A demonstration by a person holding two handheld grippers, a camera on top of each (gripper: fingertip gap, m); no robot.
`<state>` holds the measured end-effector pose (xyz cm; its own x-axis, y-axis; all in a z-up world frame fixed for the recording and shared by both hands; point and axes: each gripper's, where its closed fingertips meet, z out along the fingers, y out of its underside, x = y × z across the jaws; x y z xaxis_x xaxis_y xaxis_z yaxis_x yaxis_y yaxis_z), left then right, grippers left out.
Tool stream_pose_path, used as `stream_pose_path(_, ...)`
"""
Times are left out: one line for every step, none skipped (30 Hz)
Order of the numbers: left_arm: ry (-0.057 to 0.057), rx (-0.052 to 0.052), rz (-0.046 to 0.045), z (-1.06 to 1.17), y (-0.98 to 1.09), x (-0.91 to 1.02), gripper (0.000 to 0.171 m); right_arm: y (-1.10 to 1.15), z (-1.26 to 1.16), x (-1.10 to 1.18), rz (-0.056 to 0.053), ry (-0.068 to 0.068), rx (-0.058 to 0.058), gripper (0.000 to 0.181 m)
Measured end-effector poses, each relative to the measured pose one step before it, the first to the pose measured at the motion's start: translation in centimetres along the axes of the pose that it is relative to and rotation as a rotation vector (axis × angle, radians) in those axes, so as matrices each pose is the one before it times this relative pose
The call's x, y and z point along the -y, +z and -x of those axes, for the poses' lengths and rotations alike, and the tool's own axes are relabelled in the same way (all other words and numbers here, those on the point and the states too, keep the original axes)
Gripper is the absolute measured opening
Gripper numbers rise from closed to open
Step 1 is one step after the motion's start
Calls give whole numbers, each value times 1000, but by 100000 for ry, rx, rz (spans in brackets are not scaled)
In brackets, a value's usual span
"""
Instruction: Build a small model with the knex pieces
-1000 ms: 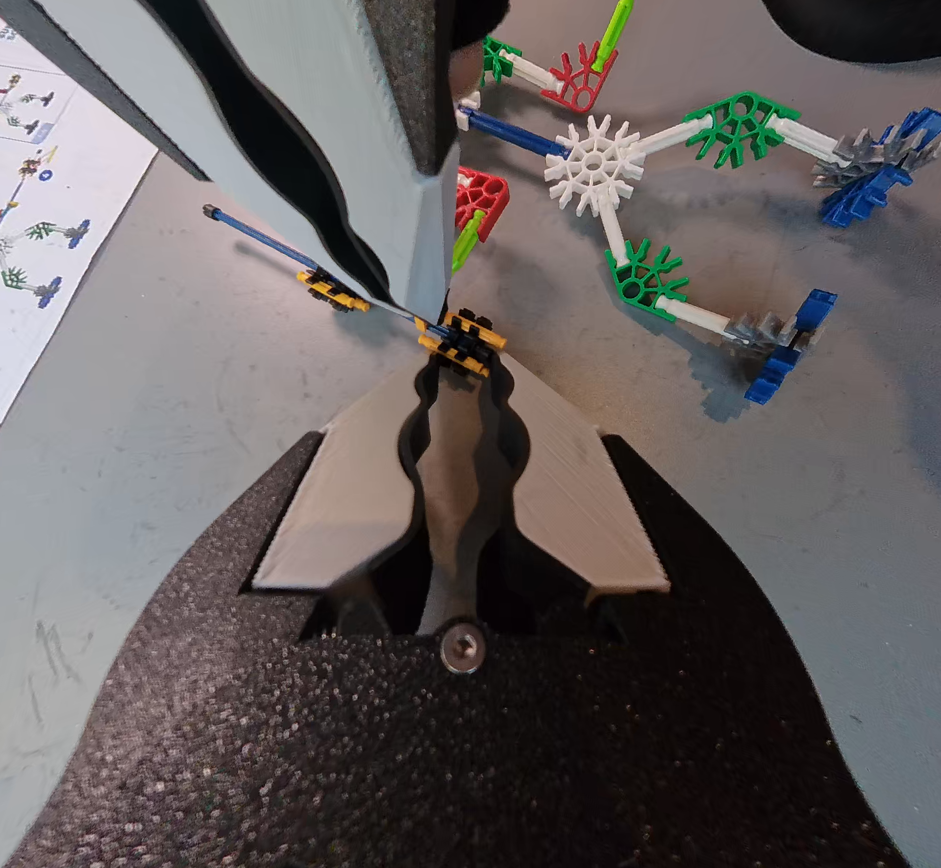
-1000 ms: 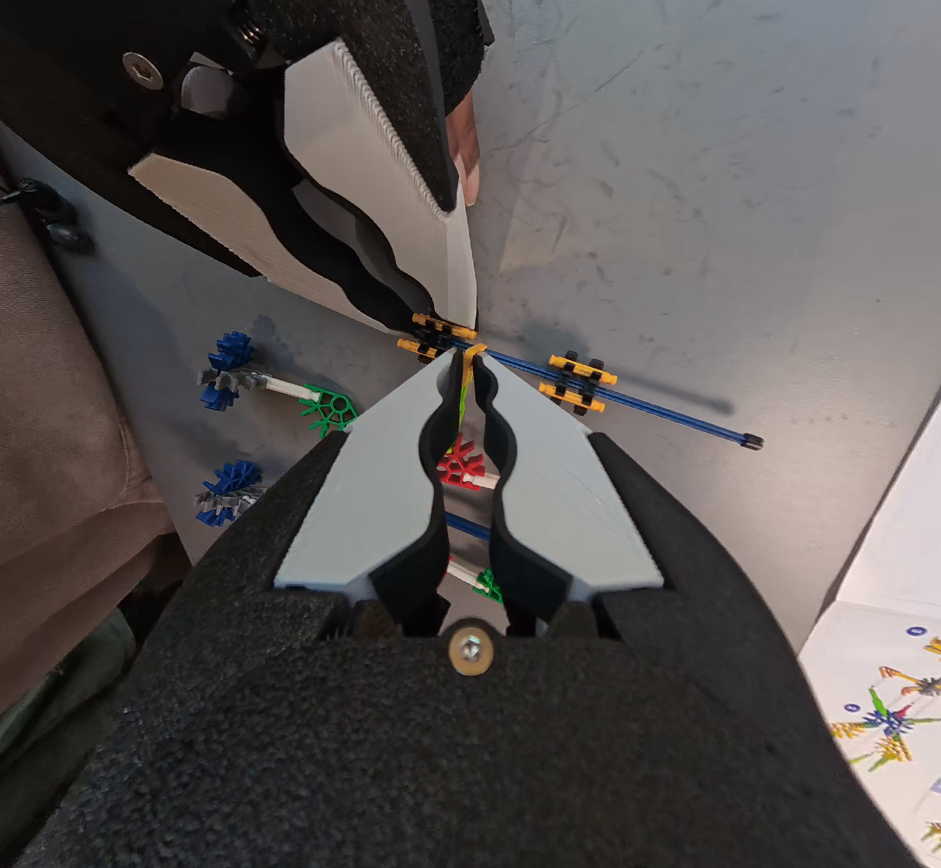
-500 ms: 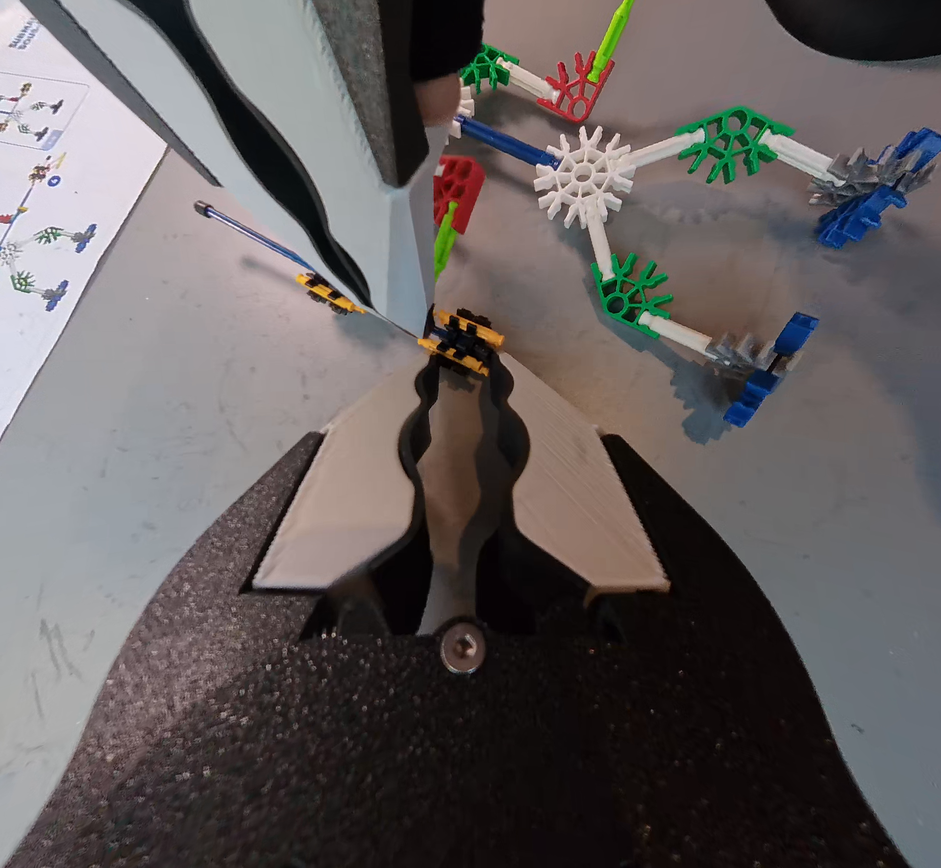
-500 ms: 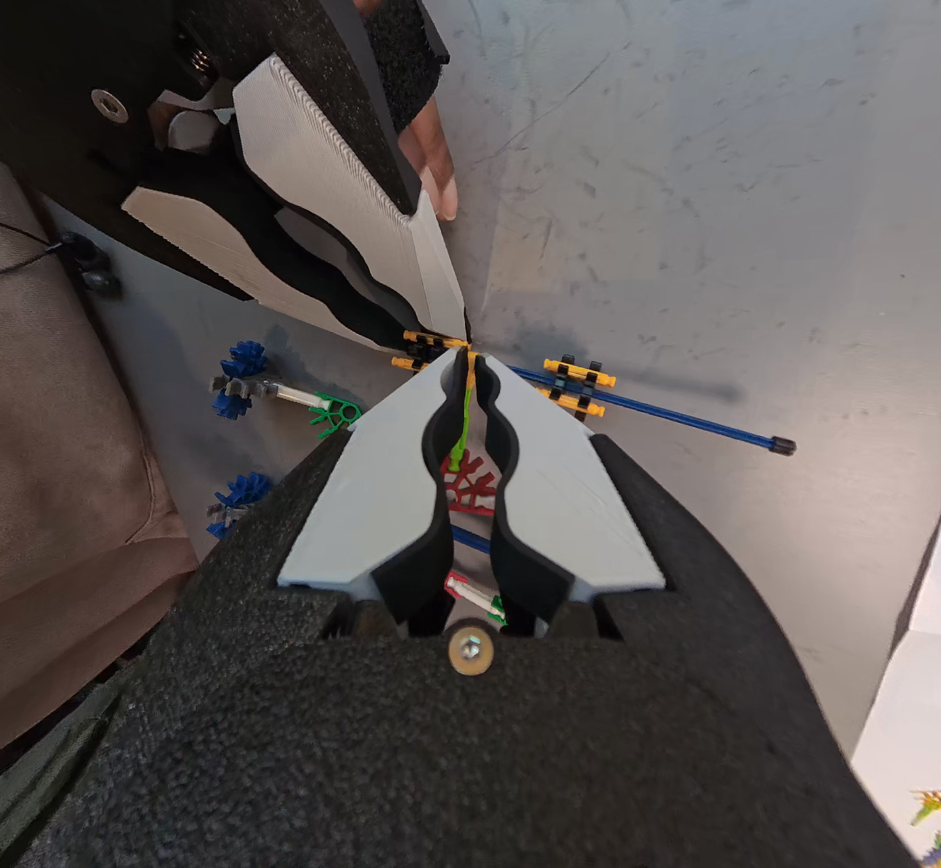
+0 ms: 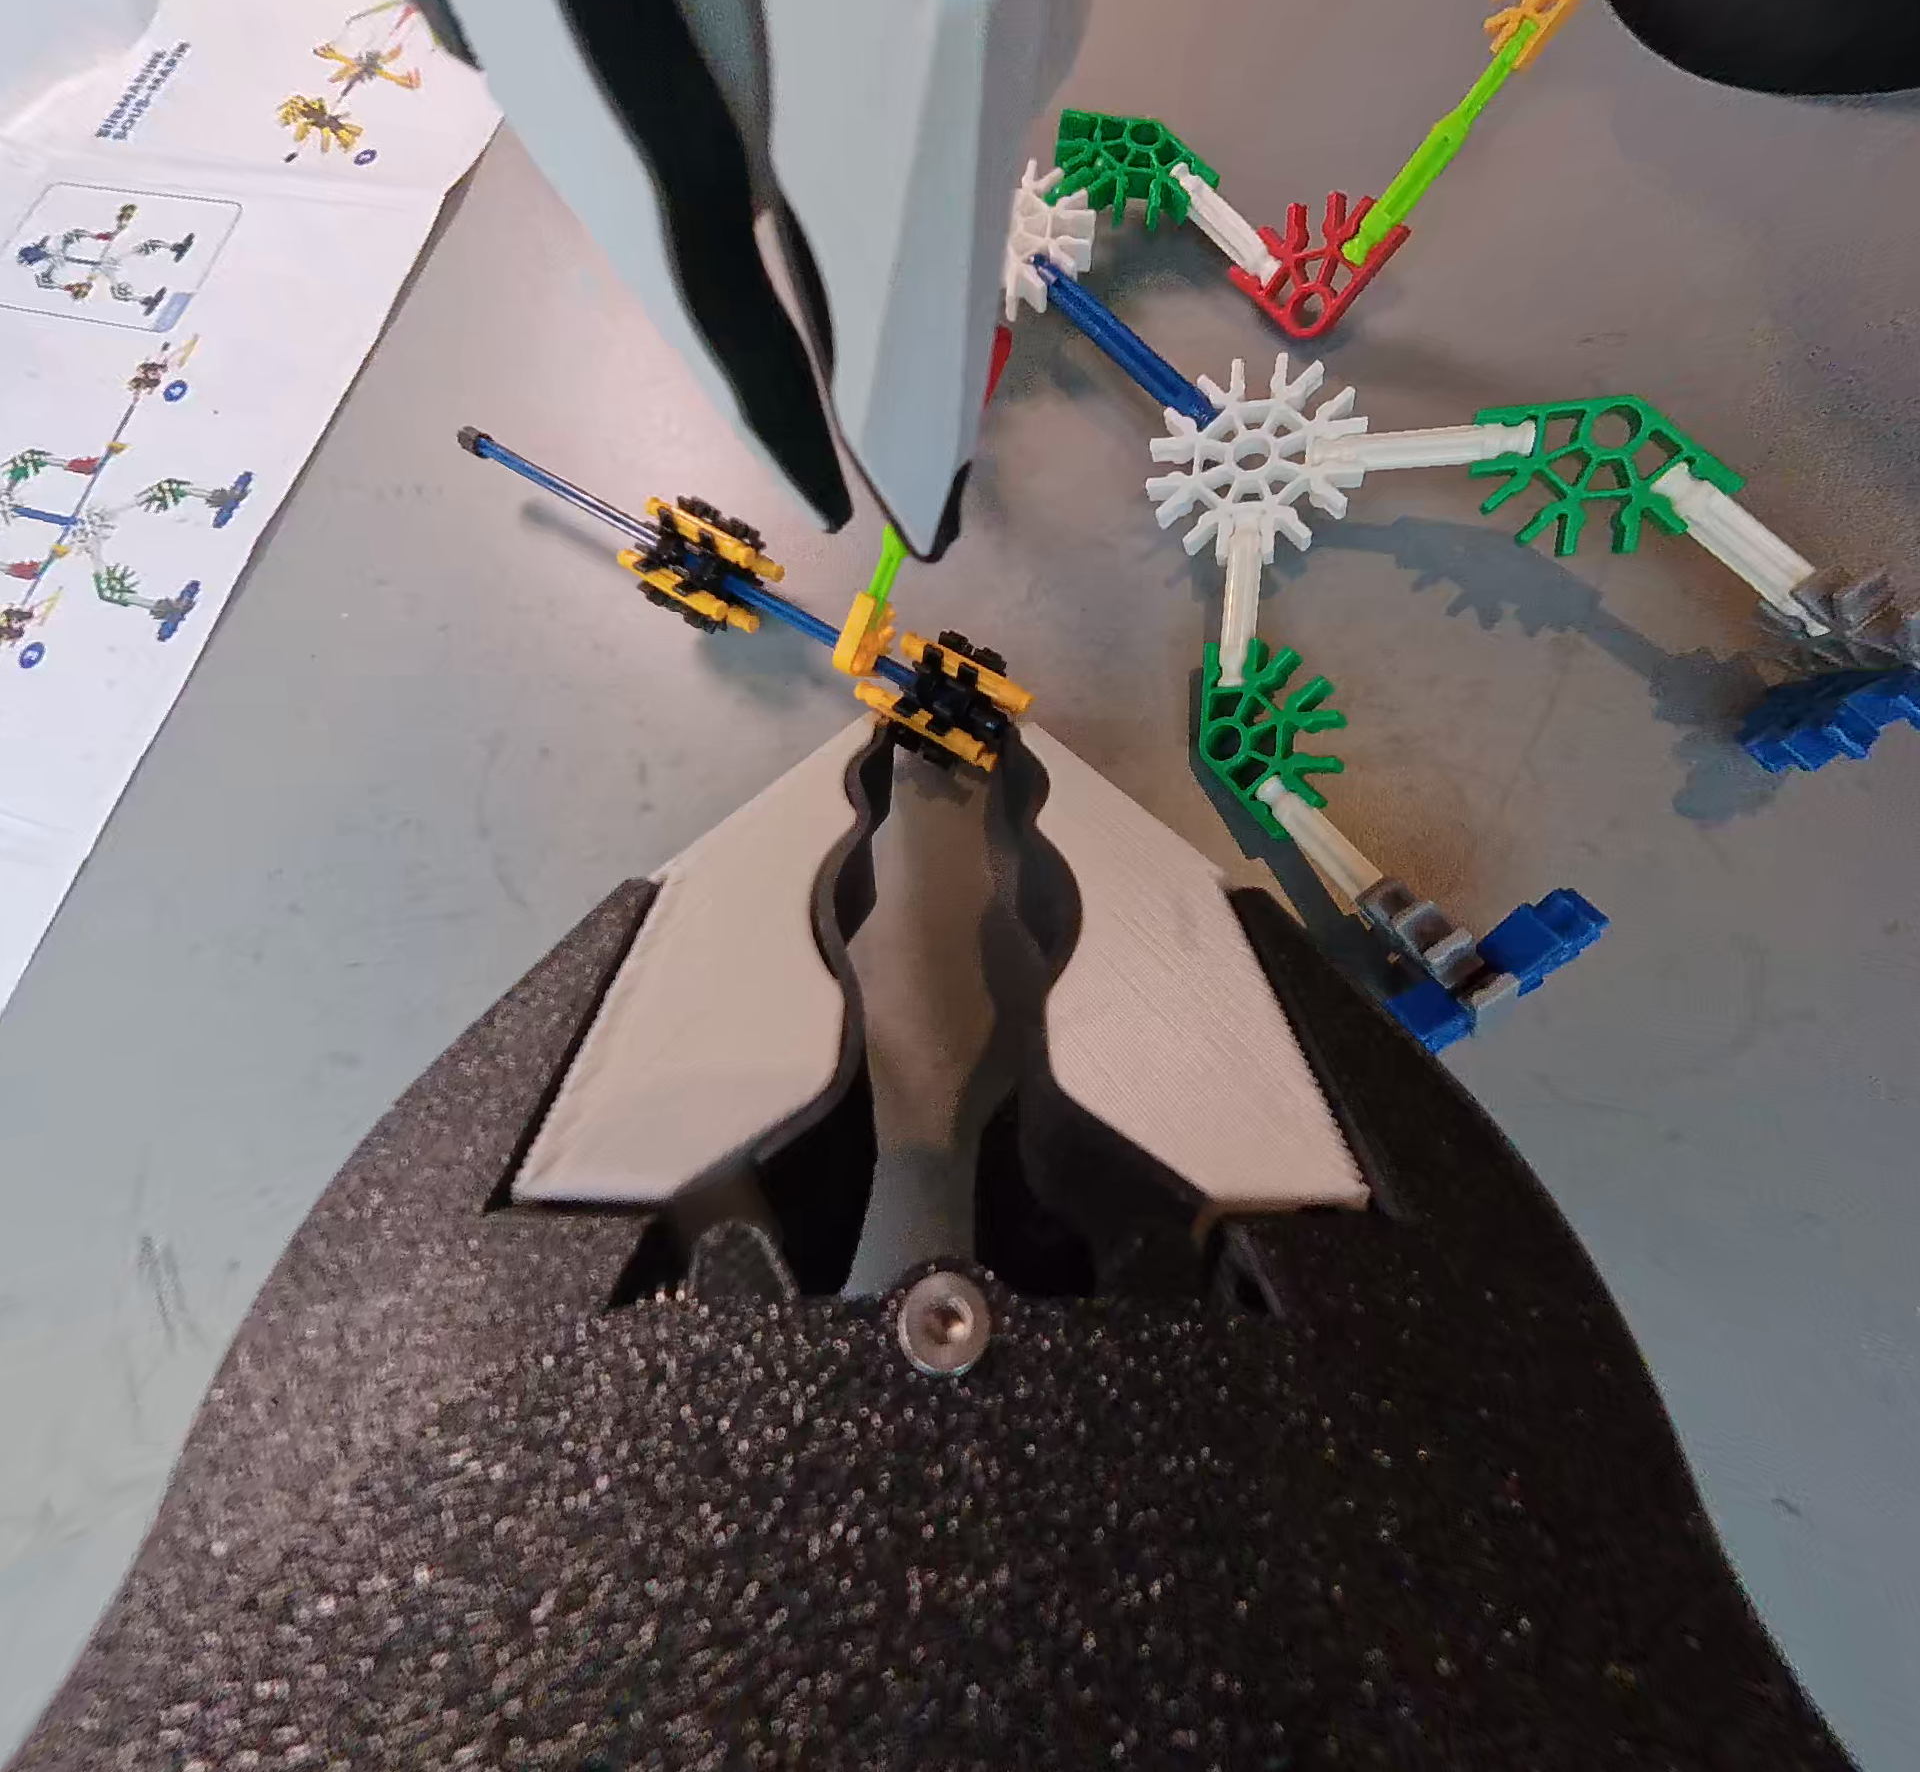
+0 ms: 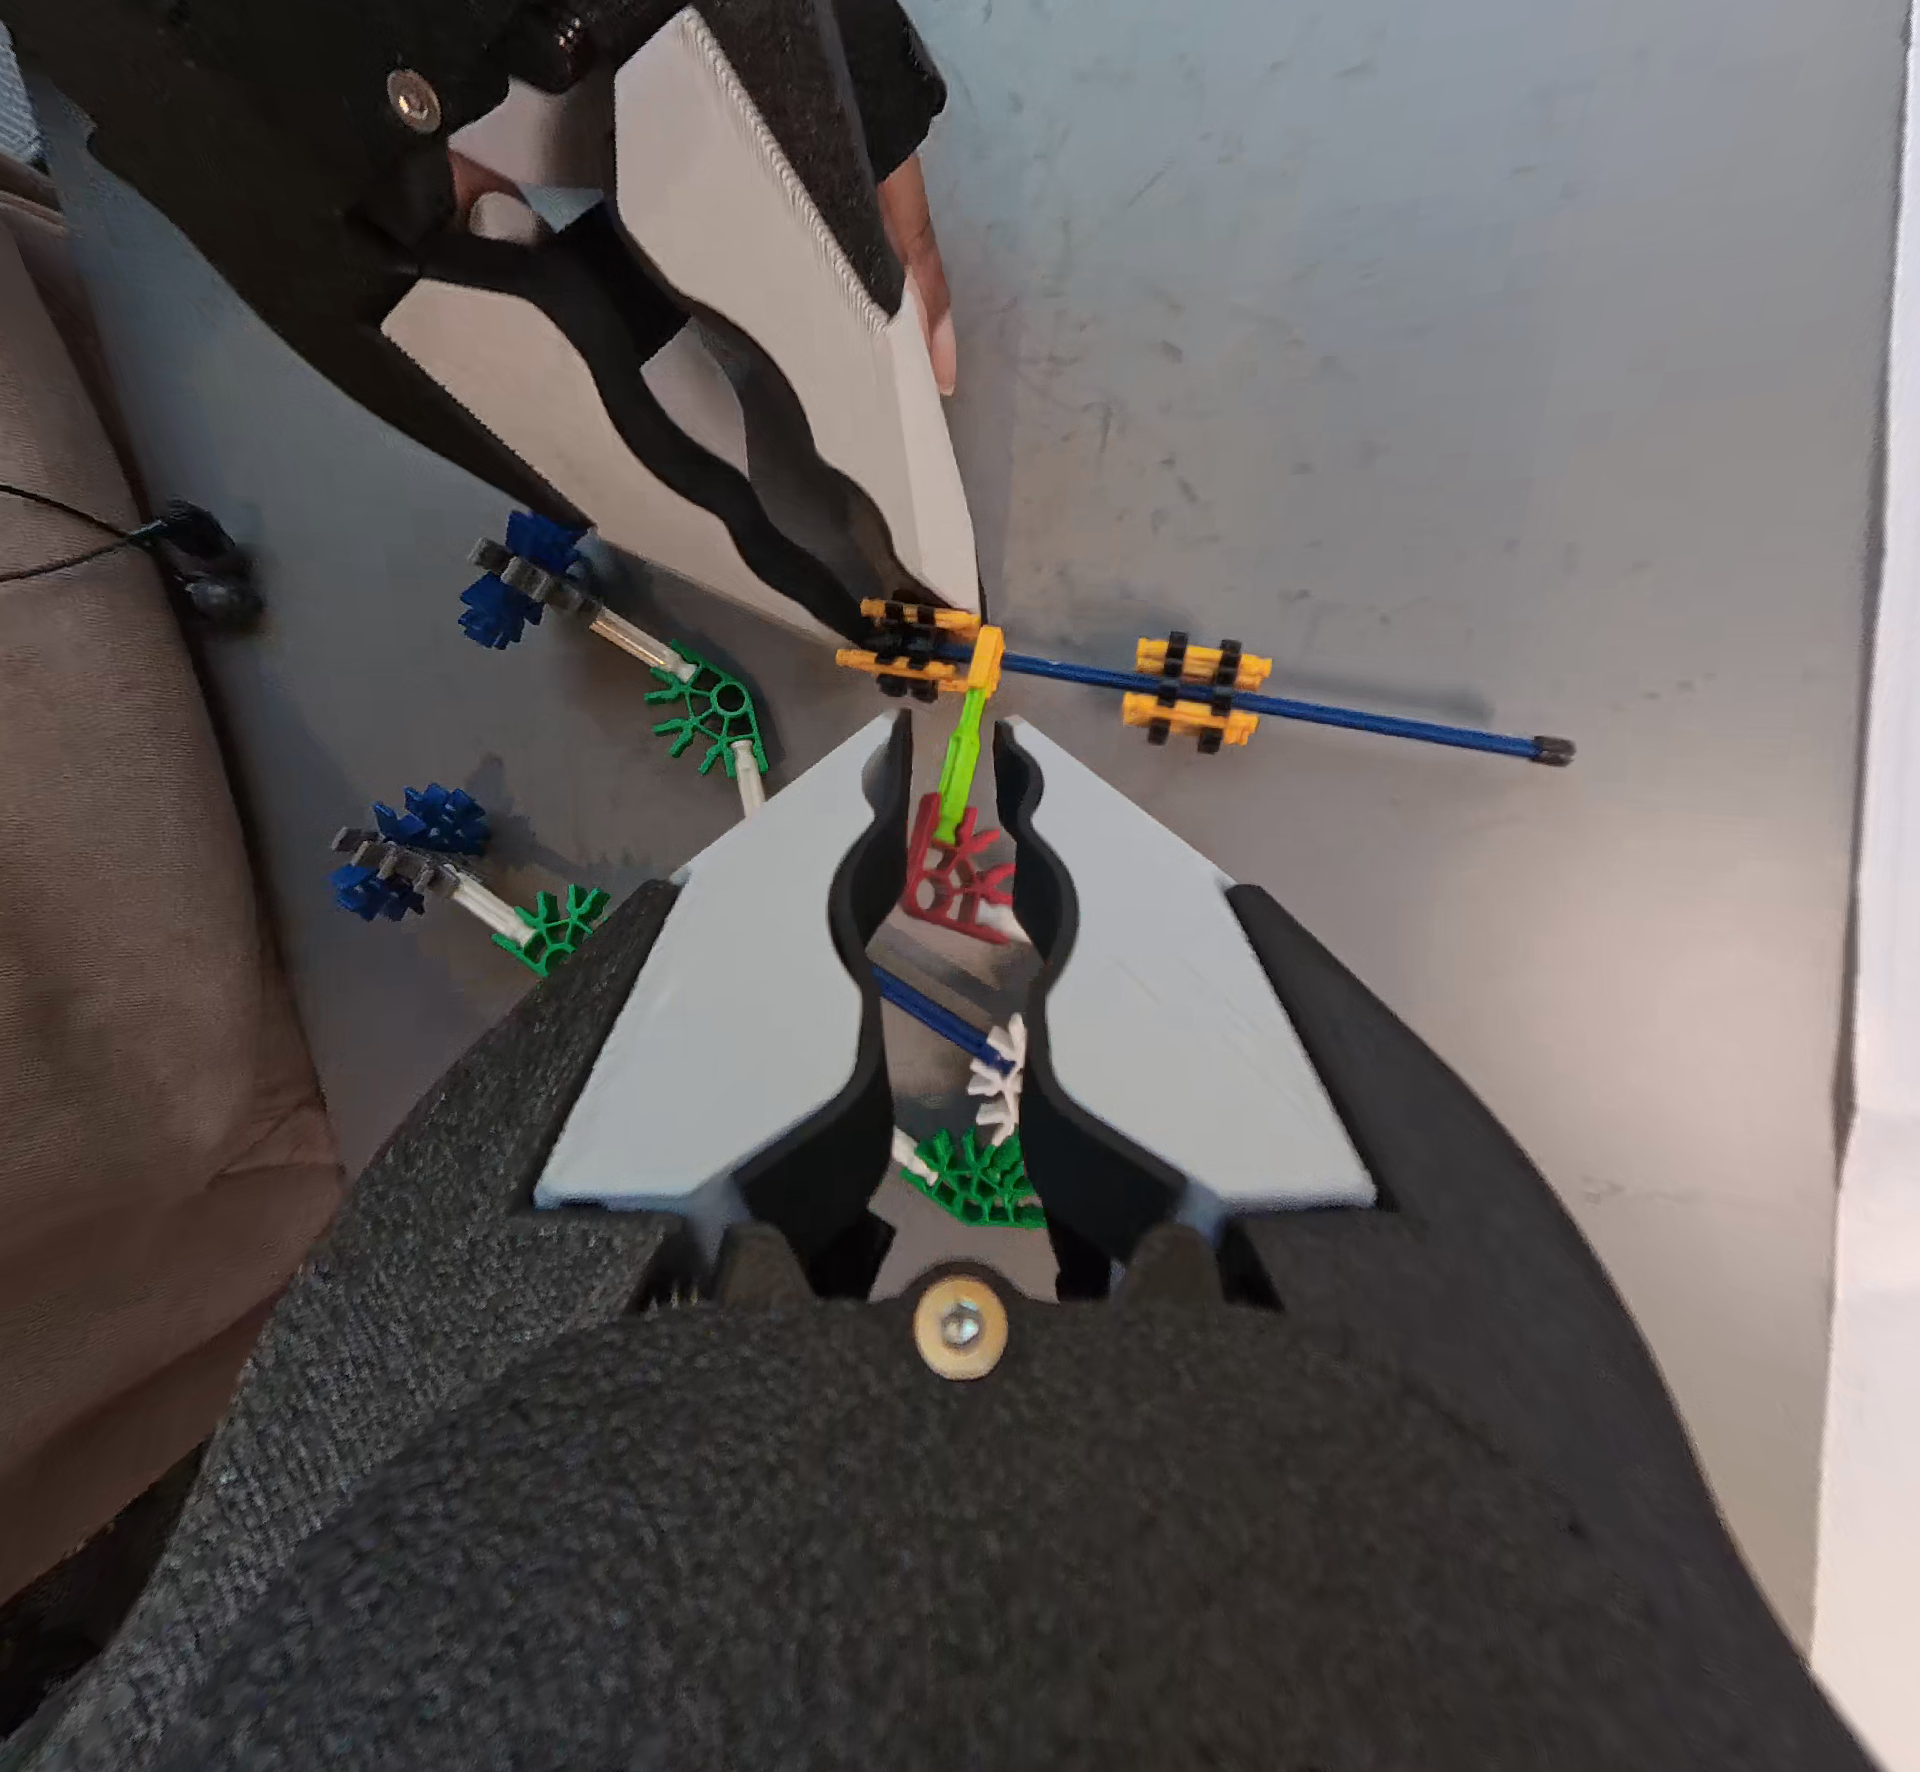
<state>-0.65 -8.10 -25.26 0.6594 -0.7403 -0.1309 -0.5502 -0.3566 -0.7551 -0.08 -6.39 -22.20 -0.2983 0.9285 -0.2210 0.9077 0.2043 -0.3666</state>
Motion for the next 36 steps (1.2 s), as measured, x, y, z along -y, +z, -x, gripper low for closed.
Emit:
stream_pose_path(-68,354,-162,107,-48,-12,21,118,106,-404,-730,220,-1525,18)
stream_pose_path(-538,-301,-427,32,-95,1,21,161,-126,-416,-553,-1110,-2800,19)
stream_pose_path(-1610,-1099,-939,-9,-155,65,22,194,-98,-342,-856,-2025,-2723,18)
stream_pose_path(-3014,-1945,-1143,-56,-212,81,25,190,96,-225,-1083,-1195,-1344,15)
stream_pose_path(-4431,-3248,-916,-162,-222,11,32,130,241,-16,-2015,-847,-226,11)
stream_pose_path(-5373,-3119,-607,-88,-201,-65,37,61,100,126,-2459,-1739,-1300,11)
stream_pose_path(-4662,-1834,205,65,-218,-133,41,29,17,160,-2379,-3510,-2147,11)
stream_pose_path(-3841,-1693,-115,10,-202,-75,45,48,-46,111,-1769,-4630,-2674,11)
stream_pose_path(-3904,-1472,24,-19,-133,-80,47,53,-50,126,-1620,-5233,-2757,11)
stream_pose_path(-3612,-1074,423,-39,-53,-116,48,47,-1,251,-2174,-4786,-2279,11)
stream_pose_path(-2860,-934,781,-109,56,-150,48,35,37,360,-2606,-4221,-1637,11)
stream_pose_path(-2131,141,448,-4,105,-57,48,34,7,465,-2970,-4273,-1667,10)
stream_pose_path(-1389,867,-535,28,61,136,46,36,-51,452,-2715,-4828,-1925,10)
stream_pose_path(-1545,687,-117,16,87,91,44,63,-114,368,-2159,-5539,-2208,10)
stream_pose_path(-1420,644,-770,44,73,169,42,102,-67,221,-1453,-5525,-1815,10)
stream_pose_path(-1055,-681,-912,-119,34,150,38,102,-168,143,-1132,-5232,-2331,10)
stream_pose_path(-673,-570,-670,-55,-30,99,38,104,-191,38,-852,-4704,-2410,10)
stream_pose_path(234,312,-1404,111,-158,200,37,109,-234,-90,-149,-3502,-2311,10)
stream_pose_path(1203,545,-2264,142,-252,354,37,99,-225,-28,-482,-1111,-1540,10)
stream_pose_path(2113,759,-1998,145,-278,314,37,51,-192,93,-1082,874,-727,11)
stream_pose_path(2881,1797,-1546,216,-266,280,37,22,-205,133,-981,1826,-362,11)
stream_pose_path(4186,2722,-1387,269,-256,287,37,-36,-208,180,-1098,1531,-436,11)
stream_pose_path(5768,3239,-817,283,-234,227,37,-37,-159,173,-830,1036,-430,12)
stream_pose_path(7063,4311,-323,404,-240,154,37,-75,-134,117,-532,704,-492,14)
stream_pose_path(7442,4090,-139,356,-229,104,37,-109,-133,131,-623,894,-717,15)
stream_pose_path(7015,3502,-203,244,-184,73,37,-177,-53,115,-578,1132,-219,18)
stream_pose_path(6553,3206,-83,229,-148,18,37,-287,-70,161,-1033,1874,-226,21)
stream_pose_path(6187,2861,238,180,-89,-36,37,-418,-25,153,-1263,2708,440,25)
stream_pose_path(5735,2302,76,105,-63,-33,37,-591,-18,194,-1739,3843,983,27)
stream_pose_path(5535,1537,-471,-7,-57,70,37,-750,-152,296,-2648,4901,683,28)
stream_pose_path(5156,564,-1203,-157,-92,207,37,-901,-402,311,-2975,5259,-363,28)
stream_pose_path(4544,102,-1260,-184,-84,283,37,-968,-694,199,-2321,5540,-1501,29)
stream_pose_path(4482,24,-766,-143,-57,274,37,-964,-692,135,-2015,5928,-802,32)
stream_pose_path(4481,-187,-427,-106,-12,279,37,-896,-742,65,-1688,6913,-562,37)
stream_pose_path(4251,71,50,34,46,253,37,-800,-844,25,-1679,7319,-792,40)
stream_pose_path(4080,-133,281,72,92,280,37,-674,-693,95,-2479,6853,225,43)
